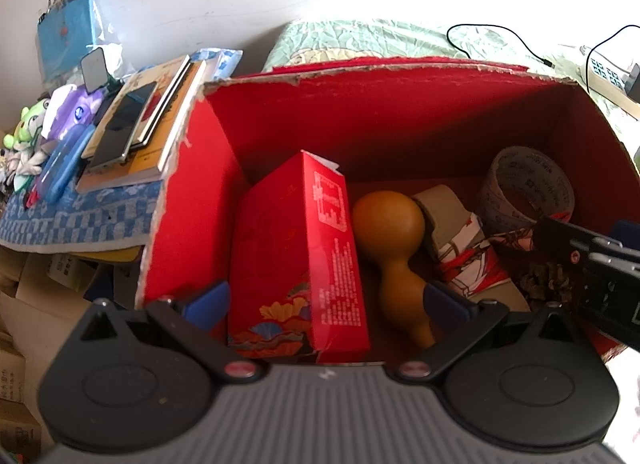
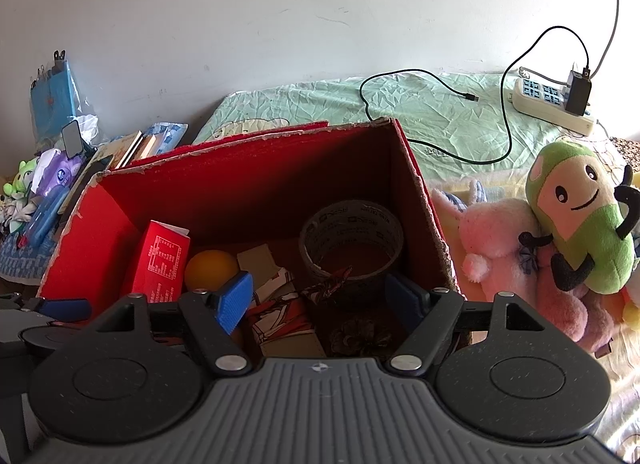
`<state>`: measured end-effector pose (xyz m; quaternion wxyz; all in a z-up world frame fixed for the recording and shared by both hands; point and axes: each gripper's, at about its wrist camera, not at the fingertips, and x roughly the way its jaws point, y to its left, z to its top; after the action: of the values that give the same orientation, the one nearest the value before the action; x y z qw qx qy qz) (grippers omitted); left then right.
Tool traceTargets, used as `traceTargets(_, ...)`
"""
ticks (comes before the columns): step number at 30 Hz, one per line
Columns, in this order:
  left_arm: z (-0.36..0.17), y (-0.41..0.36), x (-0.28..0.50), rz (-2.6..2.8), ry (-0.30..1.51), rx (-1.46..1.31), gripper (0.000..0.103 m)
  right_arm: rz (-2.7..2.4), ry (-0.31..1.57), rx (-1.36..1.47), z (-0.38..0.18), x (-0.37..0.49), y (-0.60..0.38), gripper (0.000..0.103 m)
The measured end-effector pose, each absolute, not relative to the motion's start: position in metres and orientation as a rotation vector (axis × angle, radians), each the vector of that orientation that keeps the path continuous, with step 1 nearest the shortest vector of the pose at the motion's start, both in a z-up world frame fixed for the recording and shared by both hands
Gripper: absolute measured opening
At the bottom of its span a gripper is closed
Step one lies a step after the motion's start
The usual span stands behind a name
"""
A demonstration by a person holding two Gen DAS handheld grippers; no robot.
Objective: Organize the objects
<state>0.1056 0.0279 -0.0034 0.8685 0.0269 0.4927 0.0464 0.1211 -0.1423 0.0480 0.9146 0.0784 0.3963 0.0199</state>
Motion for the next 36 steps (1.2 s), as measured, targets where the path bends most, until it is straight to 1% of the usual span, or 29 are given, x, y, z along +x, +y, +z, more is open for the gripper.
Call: traceTargets(36, -0.0067, 0.0242, 0.1049, 0.087, 1.026, 0.081, 0.102, 0.036, 0.815, 0.16, 0.0475, 0.1203, -0.1422, 0.079)
